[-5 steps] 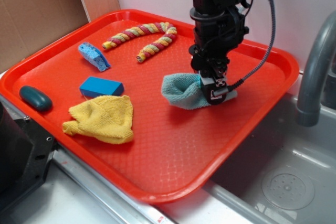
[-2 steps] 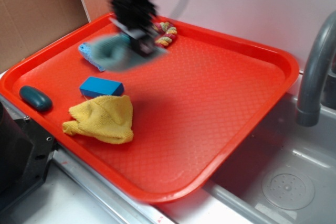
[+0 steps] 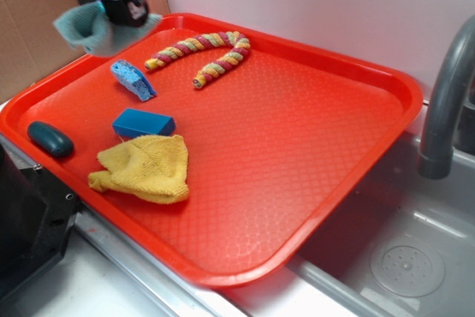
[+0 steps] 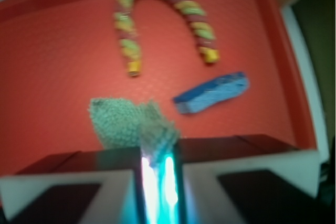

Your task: Grab the blue cloth.

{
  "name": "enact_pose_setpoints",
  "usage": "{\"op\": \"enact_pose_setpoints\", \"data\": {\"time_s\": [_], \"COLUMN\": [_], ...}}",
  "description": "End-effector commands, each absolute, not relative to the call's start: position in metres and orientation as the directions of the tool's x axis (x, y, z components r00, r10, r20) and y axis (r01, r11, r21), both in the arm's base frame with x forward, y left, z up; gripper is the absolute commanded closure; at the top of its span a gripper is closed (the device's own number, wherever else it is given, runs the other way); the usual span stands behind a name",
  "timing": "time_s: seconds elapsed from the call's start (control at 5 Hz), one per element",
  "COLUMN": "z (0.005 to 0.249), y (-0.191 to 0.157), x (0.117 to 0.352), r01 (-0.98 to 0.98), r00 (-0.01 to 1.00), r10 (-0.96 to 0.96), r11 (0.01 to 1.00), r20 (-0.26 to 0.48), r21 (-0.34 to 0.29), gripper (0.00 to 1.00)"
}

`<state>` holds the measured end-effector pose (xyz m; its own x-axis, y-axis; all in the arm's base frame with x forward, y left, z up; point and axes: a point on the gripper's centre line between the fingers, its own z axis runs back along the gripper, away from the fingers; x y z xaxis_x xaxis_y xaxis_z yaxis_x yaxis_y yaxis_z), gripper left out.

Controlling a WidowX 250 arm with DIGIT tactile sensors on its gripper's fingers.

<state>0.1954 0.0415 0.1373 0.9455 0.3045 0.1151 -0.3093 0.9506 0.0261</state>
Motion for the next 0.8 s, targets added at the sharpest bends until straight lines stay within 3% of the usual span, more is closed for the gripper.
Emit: {"op": "enact_pose_setpoints", "data": {"time_s": [0.0,0.2,0.6], "z": [0.186,0.210,0.224], "y": [0.037,0.021,-0.001], "x": [0.219,0.220,0.222], "r01": [-0.353,-0.299,-0.259], "r00": [0.921,0.938,0.955], "r10": [0.340,0.289,0.254], "r11": [0.935,0.954,0.966], "r20": [0.190,0.190,0.152], "r21": [0.042,0.029,0.013], "gripper": [1.00,1.00,1.00]}}
